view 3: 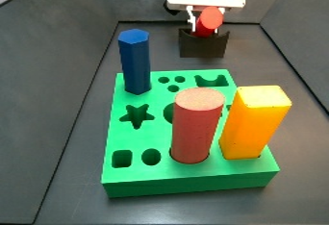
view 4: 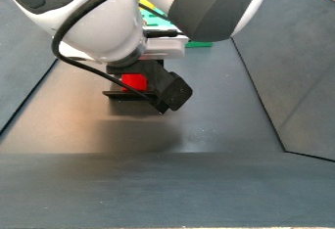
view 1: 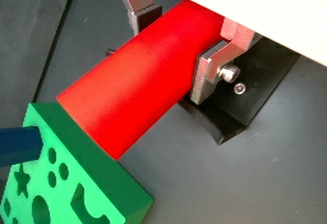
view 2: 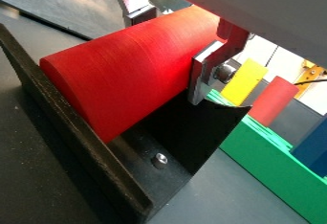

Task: Pick up the round object. Move up. Place the round object on the fixture. Regrasp the round object. Move to above the board. Insert the round object.
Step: Place the round object on the fixture, then regrasp the round object.

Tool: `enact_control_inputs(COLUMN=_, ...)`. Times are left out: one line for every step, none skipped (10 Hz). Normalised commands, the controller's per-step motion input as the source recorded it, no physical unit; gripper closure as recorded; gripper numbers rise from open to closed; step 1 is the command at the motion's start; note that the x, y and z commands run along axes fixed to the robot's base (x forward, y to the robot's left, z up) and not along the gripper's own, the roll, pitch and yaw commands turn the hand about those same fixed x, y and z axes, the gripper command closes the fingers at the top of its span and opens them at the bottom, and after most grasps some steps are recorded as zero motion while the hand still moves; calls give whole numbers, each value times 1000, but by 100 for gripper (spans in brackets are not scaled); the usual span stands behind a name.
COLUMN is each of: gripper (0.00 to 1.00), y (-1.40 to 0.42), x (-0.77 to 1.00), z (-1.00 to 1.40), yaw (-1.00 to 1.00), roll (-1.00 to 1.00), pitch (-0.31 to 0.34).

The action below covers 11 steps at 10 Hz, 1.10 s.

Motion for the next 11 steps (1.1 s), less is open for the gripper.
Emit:
enact_control_inputs(gripper=0, y=0, x=0, z=0, yaw=0, roll=0, pitch=0)
enact_control_inputs(gripper=0, y=0, x=0, z=1000, yaw=28, roll=20, pitch=13)
enact_control_inputs(gripper=0, y=1, x=-2, z=1000, yaw=32, roll=21, pitch=14)
enact_control_inputs(gripper=0, y=1, x=-23, z=1000, yaw=31, roll=39, pitch=32)
enact_control_inputs(gripper=0, y=0, x=-27, z=1000, yaw=27, roll=49, pitch=39)
enact_control_inputs(gripper=0, y=-1, x=-32, z=1000, yaw=15, roll=60, pitch=71)
enact_control_inputs(gripper=0, y=3, x=-33, z=957, yaw=9, roll=57, pitch=83)
enact_control_inputs(gripper=0, y=7, x=-26, z=718, yaw=-7, roll=45, pitch=92)
enact_control_inputs(gripper=0, y=5, x=-22, z=463, yaw=-22, roll=45, pitch=91)
enact_control_inputs(gripper=0, y=5, x=-20, z=274, yaw=-37, roll=47, pitch=83)
enact_control_inputs(gripper=0, y=-1000, x=6, z=996, yaw=8, roll=1000, pitch=40)
